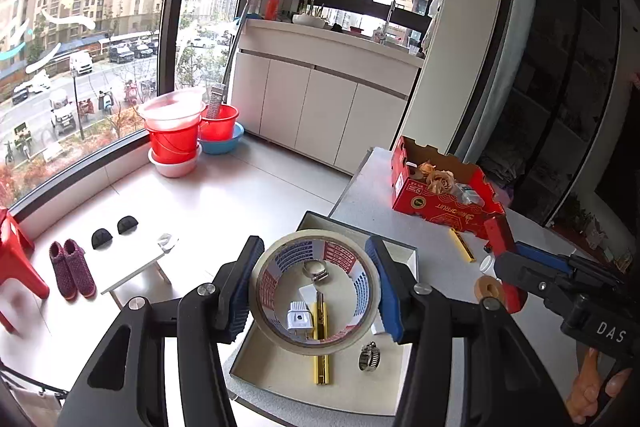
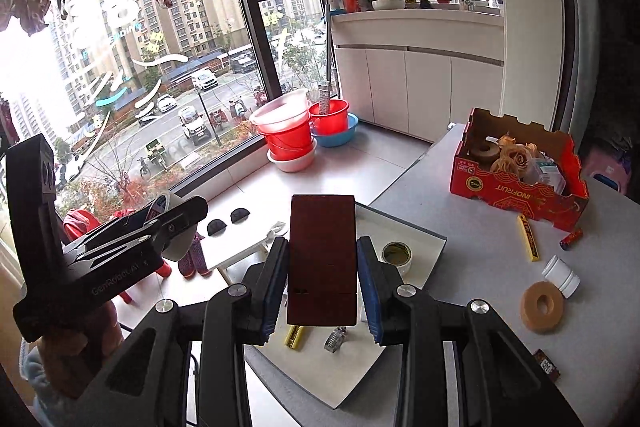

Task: Organize rigid objects
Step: 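Carry the tape roll in left tool while right tool carries the red block to the tray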

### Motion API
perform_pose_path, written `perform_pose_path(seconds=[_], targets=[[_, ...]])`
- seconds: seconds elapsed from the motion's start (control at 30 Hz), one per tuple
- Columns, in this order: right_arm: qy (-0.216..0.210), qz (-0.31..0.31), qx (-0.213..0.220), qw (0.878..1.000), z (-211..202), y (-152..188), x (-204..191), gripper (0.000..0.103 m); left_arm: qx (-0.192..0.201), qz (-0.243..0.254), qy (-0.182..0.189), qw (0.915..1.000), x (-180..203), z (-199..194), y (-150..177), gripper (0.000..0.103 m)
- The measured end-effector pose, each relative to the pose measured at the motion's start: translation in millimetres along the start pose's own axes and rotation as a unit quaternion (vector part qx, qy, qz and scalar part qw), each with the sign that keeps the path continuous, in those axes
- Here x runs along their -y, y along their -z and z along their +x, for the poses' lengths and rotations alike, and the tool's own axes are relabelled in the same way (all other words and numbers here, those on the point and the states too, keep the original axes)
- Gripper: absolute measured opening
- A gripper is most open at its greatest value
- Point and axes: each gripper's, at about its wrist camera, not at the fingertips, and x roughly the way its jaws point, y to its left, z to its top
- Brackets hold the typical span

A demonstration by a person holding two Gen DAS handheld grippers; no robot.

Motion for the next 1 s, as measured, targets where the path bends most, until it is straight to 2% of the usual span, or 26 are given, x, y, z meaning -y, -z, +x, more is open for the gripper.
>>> perform_pose_path(seconds=[0.2, 0.53, 0.7, 1.0], targets=[[0.002, 0.004, -0.036, 0.999, 28.9, 12.6, 3.7, 0.036, -0.042, -0.011, -0.009, 0.9990, -9.8, 25.8, 25.8, 0.056], [0.010, 0.015, -0.087, 0.996, 69.9, 30.1, 13.5, 0.036, -0.082, -0.008, -0.028, 0.9962, -10.7, 61.9, 49.2, 0.056], [0.013, 0.025, -0.118, 0.993, 93.2, 39.8, 21.6, 0.036, -0.095, 0.015, -0.050, 0.9941, 0.5, 82.7, 59.3, 0.056], [0.016, 0.040, -0.145, 0.989, 115.6, 50.2, 32.0, 0.036, -0.127, 0.027, -0.047, 0.9905, 14.2, 111.9, 73.0, 0.056]])
